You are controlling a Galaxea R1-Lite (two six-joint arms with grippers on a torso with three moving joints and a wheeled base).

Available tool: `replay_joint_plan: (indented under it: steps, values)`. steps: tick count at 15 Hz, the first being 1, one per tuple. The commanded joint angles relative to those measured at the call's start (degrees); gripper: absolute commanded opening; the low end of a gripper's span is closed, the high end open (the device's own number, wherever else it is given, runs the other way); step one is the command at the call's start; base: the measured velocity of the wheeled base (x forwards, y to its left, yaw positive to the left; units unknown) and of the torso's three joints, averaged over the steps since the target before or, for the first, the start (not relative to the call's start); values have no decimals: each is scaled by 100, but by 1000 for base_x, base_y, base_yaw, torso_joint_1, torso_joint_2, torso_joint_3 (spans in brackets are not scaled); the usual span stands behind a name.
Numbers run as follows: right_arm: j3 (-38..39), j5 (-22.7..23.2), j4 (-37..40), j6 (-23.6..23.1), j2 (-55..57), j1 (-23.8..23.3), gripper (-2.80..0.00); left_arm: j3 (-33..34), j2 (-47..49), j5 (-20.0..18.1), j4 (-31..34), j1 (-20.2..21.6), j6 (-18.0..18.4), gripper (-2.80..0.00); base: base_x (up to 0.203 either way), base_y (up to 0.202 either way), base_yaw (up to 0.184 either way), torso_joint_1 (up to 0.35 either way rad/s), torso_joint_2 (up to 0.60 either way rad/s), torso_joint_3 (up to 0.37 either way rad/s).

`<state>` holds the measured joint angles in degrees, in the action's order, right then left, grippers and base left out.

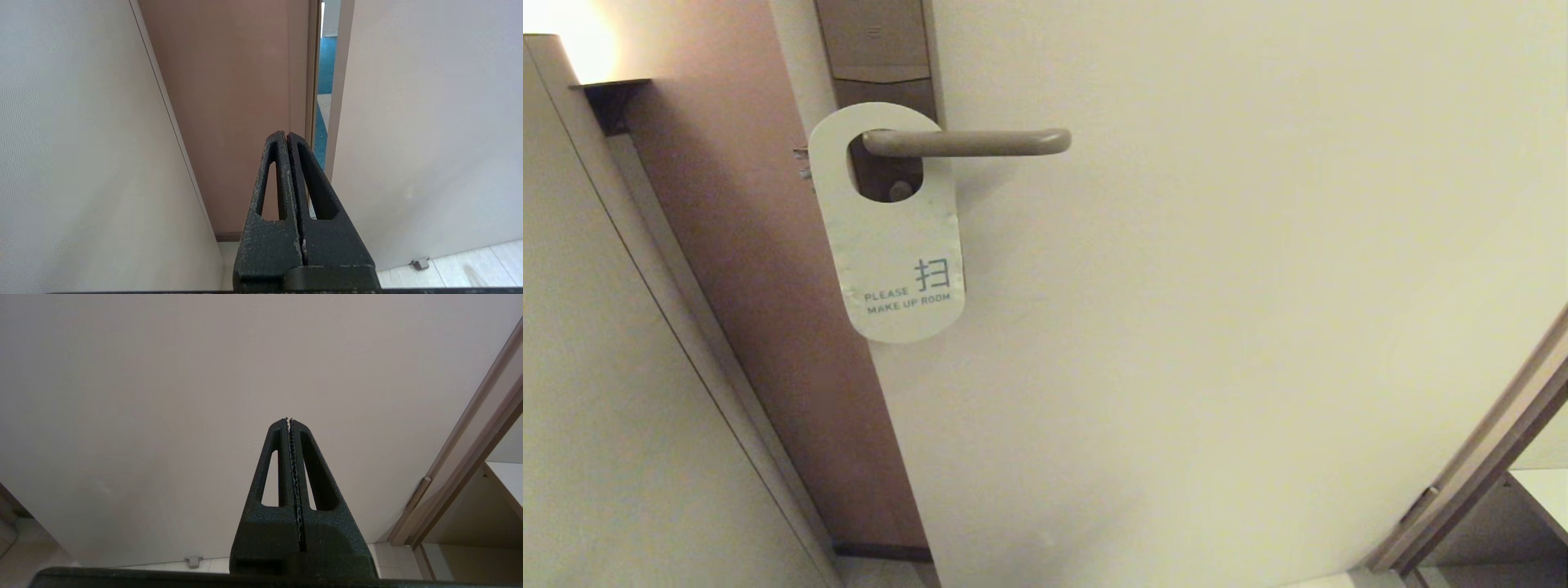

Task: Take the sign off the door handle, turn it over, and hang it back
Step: Take down the sign

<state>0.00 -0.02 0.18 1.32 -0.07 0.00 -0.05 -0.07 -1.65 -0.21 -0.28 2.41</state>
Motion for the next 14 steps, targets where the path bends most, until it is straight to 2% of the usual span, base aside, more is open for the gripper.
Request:
replay_joint_plan:
  steps: [1, 5, 8, 11, 14]
  values:
    - [0, 2, -1, 0, 7, 0, -280, 5, 7, -2, -6, 1, 23, -280, 0, 0, 0, 0, 0, 0]
    - [0, 2, -1, 0, 7, 0, -280, 5, 7, -2, -6, 1, -13, -280, 0, 0, 0, 0, 0, 0]
    - [0, 2, -1, 0, 7, 0, -280, -51, 7, -14, -6, 1, 161, -280, 0, 0, 0, 0, 0, 0]
    - [0, 2, -1, 0, 7, 0, -280, -558, 16, -133, 166, -4, 257, -280, 0, 0, 0, 0, 0, 0]
    - [0, 2, -1, 0, 7, 0, -280, -1438, 507, -104, 625, -7, 84, -280, 0, 0, 0, 0, 0, 0]
